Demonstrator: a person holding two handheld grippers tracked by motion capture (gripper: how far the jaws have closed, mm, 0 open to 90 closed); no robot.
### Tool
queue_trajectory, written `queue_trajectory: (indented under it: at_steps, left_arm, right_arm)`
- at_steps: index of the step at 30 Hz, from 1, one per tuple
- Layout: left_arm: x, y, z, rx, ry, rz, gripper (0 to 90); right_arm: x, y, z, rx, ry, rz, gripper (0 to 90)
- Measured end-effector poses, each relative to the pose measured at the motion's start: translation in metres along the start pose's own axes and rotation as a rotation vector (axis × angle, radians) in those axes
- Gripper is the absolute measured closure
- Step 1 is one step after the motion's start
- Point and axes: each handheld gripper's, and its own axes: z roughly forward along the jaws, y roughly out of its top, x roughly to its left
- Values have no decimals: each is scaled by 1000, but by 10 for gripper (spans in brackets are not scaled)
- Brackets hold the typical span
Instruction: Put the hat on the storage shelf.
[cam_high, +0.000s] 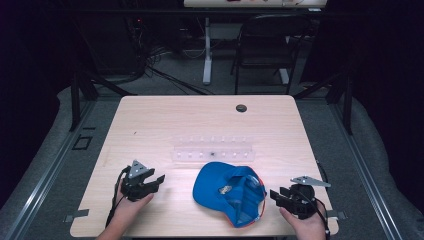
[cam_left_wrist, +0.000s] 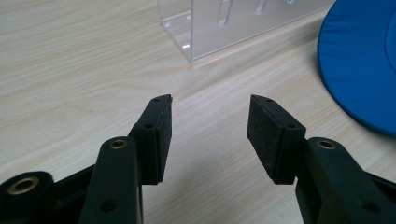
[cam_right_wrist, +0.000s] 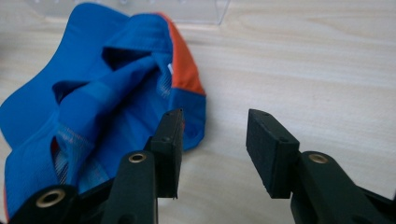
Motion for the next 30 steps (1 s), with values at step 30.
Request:
queue_trajectory:
  at_steps: [30]
  left_arm:
    - [-5, -1, 4, 21, -5, 20, 508]
  right_arm:
    - [16, -24, 29, 107, 210, 95, 603]
